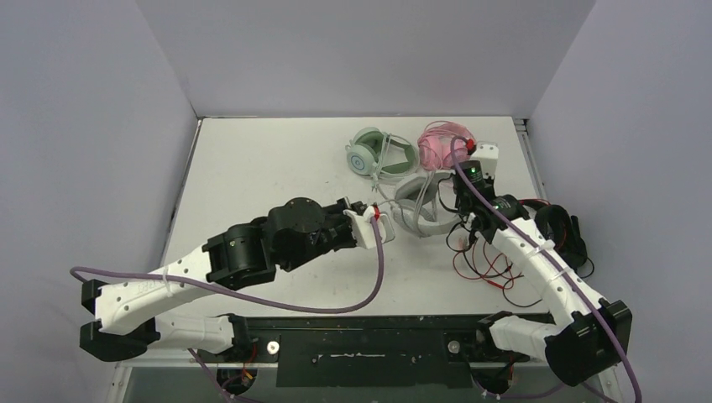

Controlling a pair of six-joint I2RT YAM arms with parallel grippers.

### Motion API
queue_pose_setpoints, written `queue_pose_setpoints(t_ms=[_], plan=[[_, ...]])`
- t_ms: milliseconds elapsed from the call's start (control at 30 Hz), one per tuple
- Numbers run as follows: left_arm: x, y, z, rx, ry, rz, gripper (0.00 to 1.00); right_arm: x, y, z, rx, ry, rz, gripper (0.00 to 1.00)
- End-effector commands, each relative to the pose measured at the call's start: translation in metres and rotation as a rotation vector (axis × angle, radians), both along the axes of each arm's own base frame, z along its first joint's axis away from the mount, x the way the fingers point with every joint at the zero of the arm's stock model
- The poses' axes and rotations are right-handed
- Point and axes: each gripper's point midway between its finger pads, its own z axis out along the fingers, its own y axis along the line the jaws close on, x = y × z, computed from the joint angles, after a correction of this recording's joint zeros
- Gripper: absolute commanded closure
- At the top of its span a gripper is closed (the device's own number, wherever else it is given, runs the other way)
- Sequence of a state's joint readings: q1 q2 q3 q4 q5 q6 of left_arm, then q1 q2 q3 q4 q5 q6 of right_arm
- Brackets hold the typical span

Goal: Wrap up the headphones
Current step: Wrap the headphones cable around the headphones.

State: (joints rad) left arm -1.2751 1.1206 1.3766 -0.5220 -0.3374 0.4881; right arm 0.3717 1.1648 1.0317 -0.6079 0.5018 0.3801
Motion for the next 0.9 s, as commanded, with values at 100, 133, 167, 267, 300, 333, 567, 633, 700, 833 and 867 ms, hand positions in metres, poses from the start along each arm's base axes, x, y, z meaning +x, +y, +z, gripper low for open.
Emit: queue_pose_setpoints(t_ms=[100,133,167,267,300,333,567,633,700,833,867], plan=[[0.054,0.018,0.027,0.037,-0.110,0.074,1.00,-0.018,0.044,0.007,-0.117,0.002,0.154,1.00],[0.063,0.022,0.029,0.037,-0.109,0.085,1.00,-0.021,0.048,0.006,-0.125,0.006,0.169,1.00],[0.073,0.026,0.031,0.037,-0.108,0.100,1.00,-0.023,0.051,0.005,-0.128,0.008,0.181,1.00],[0.097,0.035,0.035,0.028,-0.105,0.124,1.00,-0.030,0.068,0.002,-0.116,0.012,0.262,1.00],[0.103,0.036,0.036,0.020,-0.101,0.117,1.00,-0.033,0.074,0.002,-0.110,0.010,0.286,1.00],[0.109,0.037,0.037,0.016,-0.098,0.114,1.00,-0.036,0.079,0.000,-0.109,0.012,0.310,1.00],[0.140,0.043,0.054,-0.036,-0.087,0.097,1.00,-0.051,0.092,-0.012,-0.151,0.041,0.360,1.00],[0.151,0.047,0.057,-0.049,-0.082,0.108,1.00,-0.054,0.096,-0.012,-0.136,0.037,0.378,1.00],[0.163,0.051,0.054,-0.055,-0.059,0.133,1.00,-0.057,0.103,-0.008,-0.103,0.021,0.412,1.00],[0.181,0.048,0.028,-0.076,0.033,0.133,1.00,-0.067,0.125,0.008,0.001,-0.019,0.536,1.00],[0.183,0.046,0.020,-0.094,0.062,0.132,1.00,-0.070,0.130,0.014,0.028,-0.034,0.570,1.00]])
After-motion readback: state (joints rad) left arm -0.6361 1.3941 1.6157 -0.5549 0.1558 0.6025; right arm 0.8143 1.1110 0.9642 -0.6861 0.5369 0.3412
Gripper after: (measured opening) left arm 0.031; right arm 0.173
